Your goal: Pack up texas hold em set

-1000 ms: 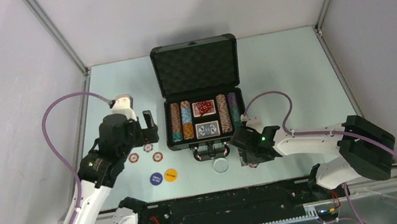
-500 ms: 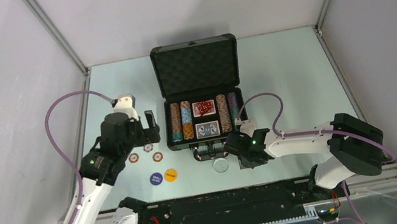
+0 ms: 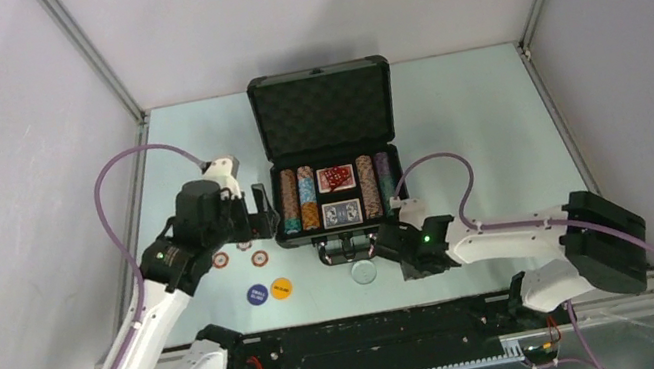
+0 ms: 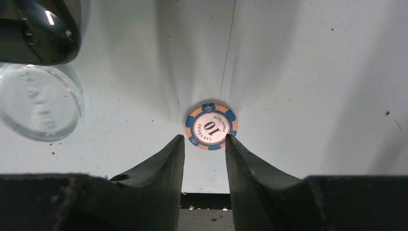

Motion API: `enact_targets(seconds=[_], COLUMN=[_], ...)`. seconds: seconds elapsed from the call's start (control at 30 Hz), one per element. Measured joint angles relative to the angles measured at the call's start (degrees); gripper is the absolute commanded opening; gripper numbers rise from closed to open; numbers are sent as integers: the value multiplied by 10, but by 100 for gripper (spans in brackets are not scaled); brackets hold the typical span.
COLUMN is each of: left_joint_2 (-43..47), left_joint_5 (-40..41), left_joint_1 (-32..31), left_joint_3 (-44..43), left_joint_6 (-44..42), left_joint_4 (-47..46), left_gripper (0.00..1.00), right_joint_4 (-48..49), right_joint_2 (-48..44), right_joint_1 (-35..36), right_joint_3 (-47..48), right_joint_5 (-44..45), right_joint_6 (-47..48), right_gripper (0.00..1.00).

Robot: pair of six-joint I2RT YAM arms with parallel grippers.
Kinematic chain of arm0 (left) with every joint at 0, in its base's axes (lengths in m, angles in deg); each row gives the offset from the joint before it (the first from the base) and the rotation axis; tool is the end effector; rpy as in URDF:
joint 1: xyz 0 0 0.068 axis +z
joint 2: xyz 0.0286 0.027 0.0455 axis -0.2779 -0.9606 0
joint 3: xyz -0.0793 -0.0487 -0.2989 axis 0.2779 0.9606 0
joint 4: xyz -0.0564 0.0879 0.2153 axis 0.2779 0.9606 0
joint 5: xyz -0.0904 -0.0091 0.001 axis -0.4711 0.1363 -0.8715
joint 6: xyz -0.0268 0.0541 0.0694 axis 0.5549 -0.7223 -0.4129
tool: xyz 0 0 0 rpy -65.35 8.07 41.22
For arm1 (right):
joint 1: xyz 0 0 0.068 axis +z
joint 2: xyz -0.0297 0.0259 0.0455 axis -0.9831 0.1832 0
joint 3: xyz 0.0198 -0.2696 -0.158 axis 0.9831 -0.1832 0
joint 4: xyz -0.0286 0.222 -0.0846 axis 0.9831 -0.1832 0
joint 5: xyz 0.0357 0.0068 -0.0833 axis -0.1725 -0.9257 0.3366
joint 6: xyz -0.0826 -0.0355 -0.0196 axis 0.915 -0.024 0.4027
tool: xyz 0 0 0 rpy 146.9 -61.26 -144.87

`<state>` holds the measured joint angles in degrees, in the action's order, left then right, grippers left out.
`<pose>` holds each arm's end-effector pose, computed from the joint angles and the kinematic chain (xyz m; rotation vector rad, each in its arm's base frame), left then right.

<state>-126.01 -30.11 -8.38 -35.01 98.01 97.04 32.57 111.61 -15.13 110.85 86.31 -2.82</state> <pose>0.1434 -0.0615 0.3197 0.1414 2.2397 -0.3376 0.1197 0.1787 0.1799 -0.1753 2.7055 -0.0152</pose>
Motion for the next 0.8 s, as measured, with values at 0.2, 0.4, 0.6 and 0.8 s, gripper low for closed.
enact_targets(seconds=[0.2,0.4,0.6,0.8], left_joint_2=[-18,-37,-39,-40], left_joint_5=[-43,-58,-59,-60], left_joint_1=[-22,-46,-46,-46], left_joint_3=[16,22,22,23], left_joint_6=[16,22,26,26], left_joint_4=[-1,-4,-7,-13], left_gripper=[94,94,94,94], right_joint_4=[-2,-10,-4,15], right_joint_2=[-46,-49,-29,-4], right_joint_1=[8,-6,-35,-41], right_joint_3=[-1,-1,-3,-9], right_joint_5=[16,15,-7,-33], right_joint_6=[23,32,33,39], right_gripper=[51,64,64,60])
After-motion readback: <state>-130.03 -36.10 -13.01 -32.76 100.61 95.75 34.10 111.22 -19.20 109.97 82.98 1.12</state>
